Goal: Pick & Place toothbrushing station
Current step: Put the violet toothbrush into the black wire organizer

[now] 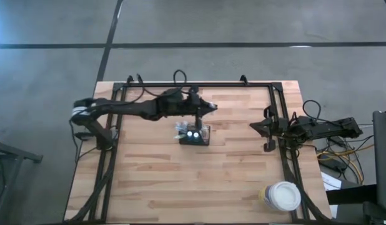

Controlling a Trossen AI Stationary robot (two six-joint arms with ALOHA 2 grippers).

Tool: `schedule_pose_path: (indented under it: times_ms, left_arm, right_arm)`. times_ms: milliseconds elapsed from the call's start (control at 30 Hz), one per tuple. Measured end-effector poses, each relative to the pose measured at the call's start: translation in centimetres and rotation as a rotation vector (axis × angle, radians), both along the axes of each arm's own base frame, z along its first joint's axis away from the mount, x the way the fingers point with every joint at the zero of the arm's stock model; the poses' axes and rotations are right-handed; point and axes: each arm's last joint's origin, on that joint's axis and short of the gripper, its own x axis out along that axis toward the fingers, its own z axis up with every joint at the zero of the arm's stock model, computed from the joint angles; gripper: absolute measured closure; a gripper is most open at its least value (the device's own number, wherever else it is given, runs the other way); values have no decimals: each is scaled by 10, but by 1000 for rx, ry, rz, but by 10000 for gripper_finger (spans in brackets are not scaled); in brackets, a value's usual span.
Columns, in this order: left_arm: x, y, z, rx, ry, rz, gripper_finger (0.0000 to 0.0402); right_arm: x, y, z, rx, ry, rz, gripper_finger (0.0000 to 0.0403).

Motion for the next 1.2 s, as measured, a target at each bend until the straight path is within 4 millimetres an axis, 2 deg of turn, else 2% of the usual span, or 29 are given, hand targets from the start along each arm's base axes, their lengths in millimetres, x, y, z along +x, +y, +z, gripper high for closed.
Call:
schedule_pose_path:
  times_ms: [100, 233, 400, 633, 833, 1200]
  left_arm:
    - [14, 5, -2, -10, 15, 6, 378]
    - [21, 6, -20, -38, 99, 9, 378]
    - [14, 4, -12, -81, 113, 6, 378]
    - [13, 2, -18, -120, 141, -37, 378]
    - [10, -2, -39, -148, 198, -49, 378]
    - [5, -5, -56, -161, 196, -79, 377]
  right_arm:
    - [0, 0, -1, 18, 8, 6, 394]
    - [1, 0, -4, 28, 35, 10, 394]
    - [1, 0, -5, 33, 49, 13, 394]
    - [1, 0, -5, 32, 49, 13, 394]
    - [1, 0, -5, 32, 46, 14, 394]
    - [1, 0, -5, 31, 42, 6, 394]
